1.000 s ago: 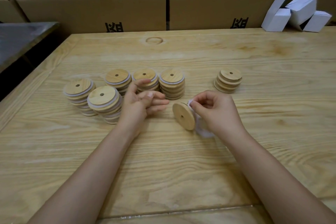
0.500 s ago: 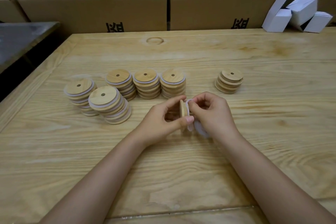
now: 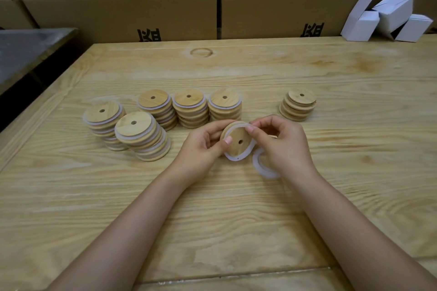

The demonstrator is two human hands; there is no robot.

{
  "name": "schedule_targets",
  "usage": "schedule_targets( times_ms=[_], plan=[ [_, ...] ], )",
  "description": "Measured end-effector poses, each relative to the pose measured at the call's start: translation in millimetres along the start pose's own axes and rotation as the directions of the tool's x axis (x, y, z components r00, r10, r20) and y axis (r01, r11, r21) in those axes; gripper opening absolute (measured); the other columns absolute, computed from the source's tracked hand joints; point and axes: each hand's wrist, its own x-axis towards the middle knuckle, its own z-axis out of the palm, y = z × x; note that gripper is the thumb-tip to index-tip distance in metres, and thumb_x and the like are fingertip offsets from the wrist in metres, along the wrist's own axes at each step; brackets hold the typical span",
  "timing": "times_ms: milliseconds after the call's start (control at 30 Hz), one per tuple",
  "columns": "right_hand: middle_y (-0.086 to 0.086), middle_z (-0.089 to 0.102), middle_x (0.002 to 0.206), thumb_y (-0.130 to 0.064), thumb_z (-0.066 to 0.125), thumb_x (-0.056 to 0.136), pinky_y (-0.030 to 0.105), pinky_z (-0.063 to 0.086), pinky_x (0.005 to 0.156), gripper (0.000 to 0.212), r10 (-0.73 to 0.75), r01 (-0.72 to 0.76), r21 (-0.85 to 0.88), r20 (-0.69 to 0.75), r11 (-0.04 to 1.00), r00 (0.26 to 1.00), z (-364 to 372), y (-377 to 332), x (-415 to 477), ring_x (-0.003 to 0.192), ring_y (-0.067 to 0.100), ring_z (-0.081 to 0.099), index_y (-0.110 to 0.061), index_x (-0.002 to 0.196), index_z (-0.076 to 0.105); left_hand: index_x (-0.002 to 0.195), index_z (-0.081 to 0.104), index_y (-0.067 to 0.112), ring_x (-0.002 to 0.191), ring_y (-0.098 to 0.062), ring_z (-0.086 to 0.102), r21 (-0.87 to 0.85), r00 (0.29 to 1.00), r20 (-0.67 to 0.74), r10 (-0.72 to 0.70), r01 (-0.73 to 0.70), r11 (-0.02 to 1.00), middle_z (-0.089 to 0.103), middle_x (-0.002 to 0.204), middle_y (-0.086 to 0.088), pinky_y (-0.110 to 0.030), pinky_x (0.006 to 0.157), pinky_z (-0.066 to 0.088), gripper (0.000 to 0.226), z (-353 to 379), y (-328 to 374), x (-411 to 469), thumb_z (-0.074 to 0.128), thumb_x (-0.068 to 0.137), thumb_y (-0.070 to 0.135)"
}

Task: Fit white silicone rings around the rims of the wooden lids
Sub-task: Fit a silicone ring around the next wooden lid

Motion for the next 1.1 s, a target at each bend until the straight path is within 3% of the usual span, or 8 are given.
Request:
schedule_targets(
  times_ms=[200,367,533,700,933,1100],
  plan=[
    [-0.008,0.069,0.073,-0.018,0.073,0.079,0.018,0.049,0.069,0.015,-0.049,0.049,-0.020,-0.010,0.999,0.999,1.5,-3.9,-2.5,0.070,0.005,0.063,-0.025,0.069,0.065,0.102,0.056,0.016,0.092,-0.003,0.063,0.000,0.993,-0.121,0.013,-0.013,1.000,0.065,0.102,0.001,-0.026,0.088,0.049,0.035,2.2,-0.6,2.4,0.042,0.090,-0.014],
    [-0.006,0.071,0.077,-0.014,0.073,0.079,0.024,0.051,0.073,0.017,-0.065,0.066,-0.021,0.033,0.998,0.997,0.5,-6.4,-2.0,0.074,0.009,0.066,-0.024,0.067,0.065,0.100,0.058,0.015,0.089,-0.007,0.064,-0.014,0.983,-0.179,0.029,-0.032,0.999,0.067,0.098,-0.001,-0.024,0.082,0.050,0.034,0.7,1.9,2.5,0.043,0.089,-0.014],
    [-0.006,0.070,0.078,-0.016,0.072,0.080,0.024,0.051,0.073,0.019,-0.099,0.104,-0.059,0.085,0.993,0.991,0.1,-7.1,-3.0,0.075,0.008,0.065,-0.025,0.068,0.063,0.097,0.058,0.013,0.089,-0.016,0.063,-0.099,0.973,-0.230,-0.012,-0.011,0.995,0.066,0.094,-0.004,-0.032,0.084,0.050,0.032,-0.1,1.7,2.7,0.042,0.090,-0.014],
    [-0.013,0.067,0.073,-0.016,0.070,0.081,0.014,0.049,0.064,0.015,-0.132,0.138,-0.066,0.083,0.988,0.988,0.9,-5.7,-7.3,0.071,-0.001,0.063,-0.026,0.072,0.063,0.096,0.056,0.016,0.087,-0.013,0.062,-0.108,0.976,-0.216,-0.022,-0.001,0.994,0.065,0.093,-0.002,-0.036,0.086,0.050,0.034,1.0,1.2,2.8,0.040,0.091,-0.013],
    [-0.015,0.065,0.074,-0.015,0.070,0.082,0.010,0.046,0.060,0.018,-0.189,0.186,-0.120,-0.010,0.975,0.982,6.0,-5.3,-11.5,0.068,0.000,0.063,-0.028,0.075,0.059,0.104,0.051,0.013,0.084,-0.010,0.064,-0.211,0.982,-0.181,-0.048,0.009,0.977,0.064,0.096,-0.003,-0.032,0.076,0.055,0.024,4.2,-0.5,1.8,0.041,0.094,-0.006],
    [-0.008,0.068,0.078,-0.011,0.067,0.083,0.029,0.052,0.070,0.003,-0.271,0.260,-0.200,-0.029,0.945,0.962,4.2,-7.0,-14.3,0.072,0.007,0.063,-0.014,0.082,0.065,0.100,0.059,0.016,0.073,-0.010,0.066,-0.127,0.996,-0.080,-0.036,0.026,0.992,0.069,0.081,0.002,-0.027,0.061,0.057,0.013,3.2,-2.1,-0.4,0.055,0.088,0.013]
  ],
)
